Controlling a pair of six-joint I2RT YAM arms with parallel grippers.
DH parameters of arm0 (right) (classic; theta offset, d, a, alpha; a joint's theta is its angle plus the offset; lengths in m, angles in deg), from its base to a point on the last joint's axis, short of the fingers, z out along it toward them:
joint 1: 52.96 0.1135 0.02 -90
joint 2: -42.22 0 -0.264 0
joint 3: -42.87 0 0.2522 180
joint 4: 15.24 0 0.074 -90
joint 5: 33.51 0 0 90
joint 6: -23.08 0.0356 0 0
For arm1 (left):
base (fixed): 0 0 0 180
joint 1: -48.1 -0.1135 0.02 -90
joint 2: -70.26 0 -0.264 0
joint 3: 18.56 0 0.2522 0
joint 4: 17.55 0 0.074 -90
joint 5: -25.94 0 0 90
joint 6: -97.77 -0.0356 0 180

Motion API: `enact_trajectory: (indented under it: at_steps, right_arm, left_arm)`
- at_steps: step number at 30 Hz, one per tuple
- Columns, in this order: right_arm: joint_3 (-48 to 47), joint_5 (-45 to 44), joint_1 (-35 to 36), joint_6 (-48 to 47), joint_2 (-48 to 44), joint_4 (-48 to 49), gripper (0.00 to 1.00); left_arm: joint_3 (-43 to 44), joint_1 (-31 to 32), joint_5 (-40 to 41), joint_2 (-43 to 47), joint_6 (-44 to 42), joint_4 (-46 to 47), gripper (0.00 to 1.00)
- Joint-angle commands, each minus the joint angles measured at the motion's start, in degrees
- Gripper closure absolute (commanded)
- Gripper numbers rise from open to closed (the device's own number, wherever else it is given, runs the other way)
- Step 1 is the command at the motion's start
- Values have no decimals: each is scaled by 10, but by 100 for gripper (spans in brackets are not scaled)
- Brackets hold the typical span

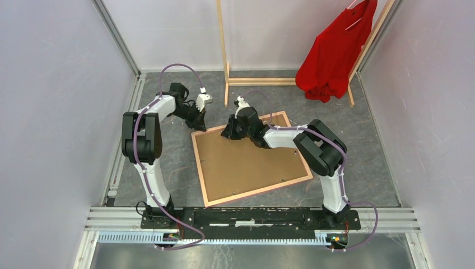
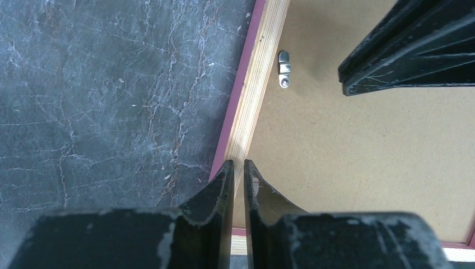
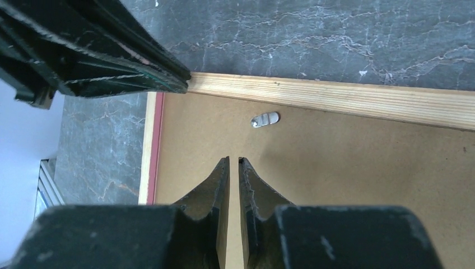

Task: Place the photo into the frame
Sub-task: Install the photo frame at the center of the board.

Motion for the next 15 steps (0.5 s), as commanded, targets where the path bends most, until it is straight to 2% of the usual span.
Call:
enact_trajectory:
  at_steps: [1, 4, 10, 15]
  right_arm:
    - [-27, 2, -1, 13, 19, 14, 84]
    - [-30, 1, 0, 14, 26, 12, 85]
    - [-32, -2, -1, 15, 34, 14, 86]
    - [-36, -8, -2, 15, 39, 13, 86]
  left_arm:
    - [6, -4, -13, -5, -22, 2, 82]
    - [13, -6, -17, 0, -29, -8, 81]
    - [27, -10, -12, -9, -30, -8, 70]
    - [28, -10, -1, -27, -45, -19, 71]
